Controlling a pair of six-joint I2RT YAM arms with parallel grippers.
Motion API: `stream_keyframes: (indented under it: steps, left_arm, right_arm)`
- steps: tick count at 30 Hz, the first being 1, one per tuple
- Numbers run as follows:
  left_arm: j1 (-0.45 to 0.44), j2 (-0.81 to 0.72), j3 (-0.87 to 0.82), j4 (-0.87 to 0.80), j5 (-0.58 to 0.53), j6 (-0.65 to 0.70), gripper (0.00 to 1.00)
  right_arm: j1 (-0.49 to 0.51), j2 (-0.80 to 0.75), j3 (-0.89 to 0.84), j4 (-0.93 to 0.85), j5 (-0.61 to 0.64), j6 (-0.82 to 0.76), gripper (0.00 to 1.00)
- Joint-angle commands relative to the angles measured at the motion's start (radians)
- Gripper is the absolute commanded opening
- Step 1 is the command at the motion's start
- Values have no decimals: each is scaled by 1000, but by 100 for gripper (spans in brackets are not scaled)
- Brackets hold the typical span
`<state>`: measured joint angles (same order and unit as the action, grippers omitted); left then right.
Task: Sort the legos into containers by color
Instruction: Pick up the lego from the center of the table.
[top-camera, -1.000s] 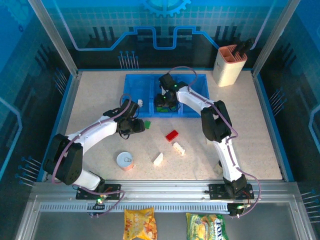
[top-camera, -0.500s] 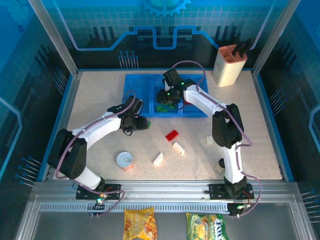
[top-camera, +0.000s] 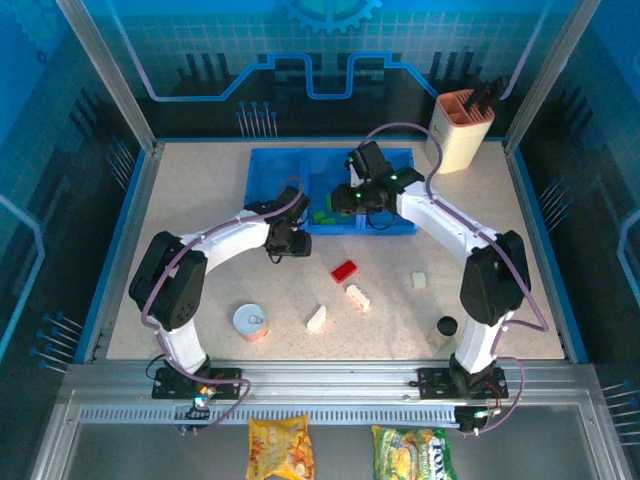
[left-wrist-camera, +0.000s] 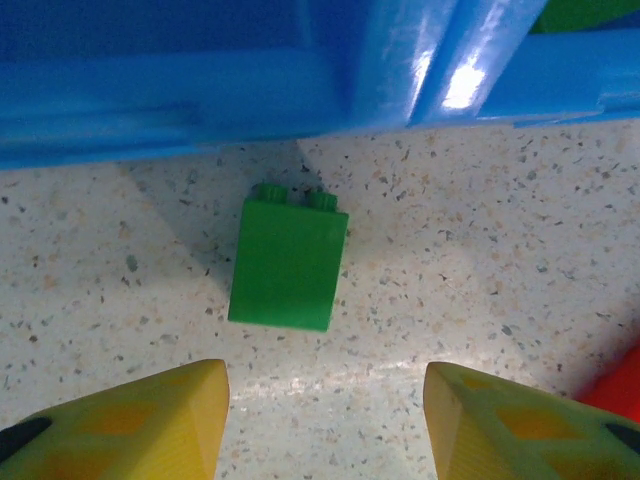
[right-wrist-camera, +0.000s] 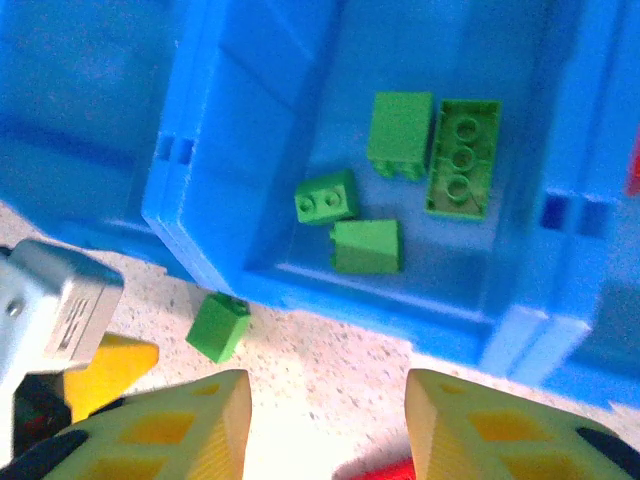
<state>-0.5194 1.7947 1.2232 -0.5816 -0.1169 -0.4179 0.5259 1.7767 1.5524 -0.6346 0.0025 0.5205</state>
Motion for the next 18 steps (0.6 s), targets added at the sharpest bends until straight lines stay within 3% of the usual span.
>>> stream_keyframes:
  steps: [1, 8, 18]
  left_arm:
    - [-16, 34, 41, -29, -78, 40, 55]
    - [-21, 48, 12, 35, -149, 74, 55]
    - [-20, 24, -116, 245, -154, 102, 52]
  right_arm:
    - [-23, -78, -55, -1, 28, -14, 46]
    - [-38, -180, -154, -10, 59, -15, 46]
    - [-49, -241, -205, -22, 75, -16, 46]
